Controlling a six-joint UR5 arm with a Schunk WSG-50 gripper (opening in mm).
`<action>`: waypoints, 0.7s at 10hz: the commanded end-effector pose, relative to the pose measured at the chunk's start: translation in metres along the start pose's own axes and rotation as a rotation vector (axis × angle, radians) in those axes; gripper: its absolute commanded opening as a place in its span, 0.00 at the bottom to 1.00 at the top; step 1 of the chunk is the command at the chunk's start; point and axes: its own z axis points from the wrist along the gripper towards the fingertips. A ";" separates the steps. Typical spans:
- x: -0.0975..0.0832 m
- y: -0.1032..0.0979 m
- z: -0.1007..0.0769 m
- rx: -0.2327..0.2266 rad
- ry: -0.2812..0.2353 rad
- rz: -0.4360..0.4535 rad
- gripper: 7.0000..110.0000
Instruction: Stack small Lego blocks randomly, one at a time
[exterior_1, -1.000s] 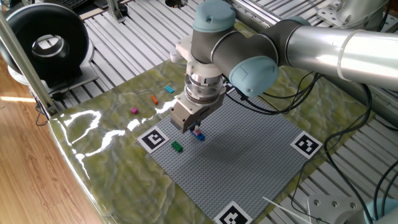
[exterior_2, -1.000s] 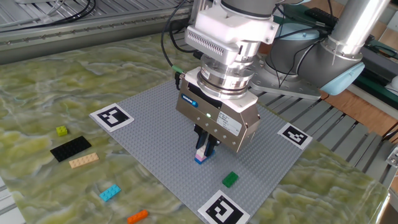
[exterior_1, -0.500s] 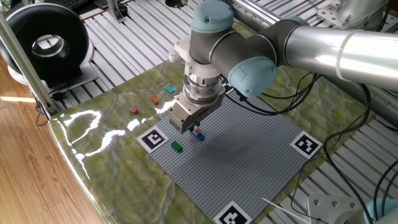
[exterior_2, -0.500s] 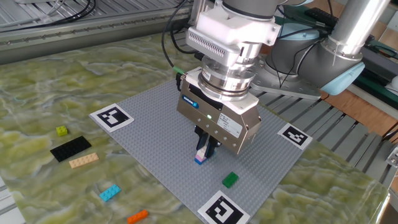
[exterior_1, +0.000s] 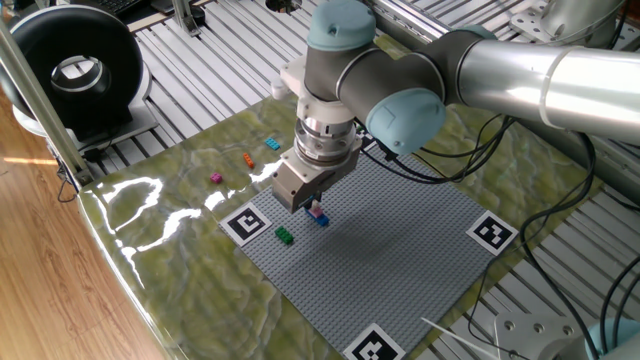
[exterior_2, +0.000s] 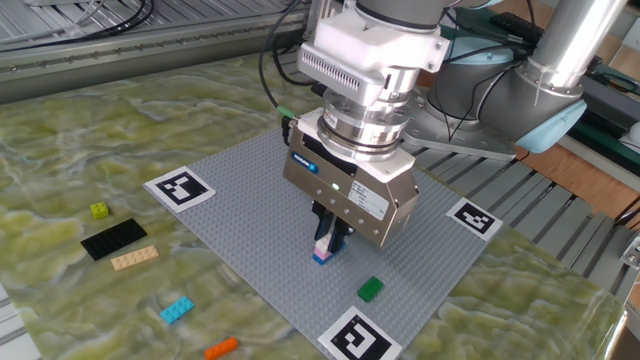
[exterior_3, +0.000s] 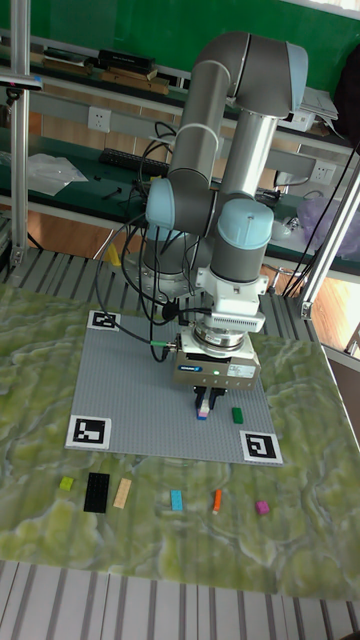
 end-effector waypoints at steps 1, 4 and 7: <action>-0.003 0.002 -0.002 -0.010 0.002 0.010 0.00; -0.002 0.000 -0.003 -0.007 0.007 0.002 0.00; 0.000 -0.003 0.005 -0.006 0.008 -0.009 0.00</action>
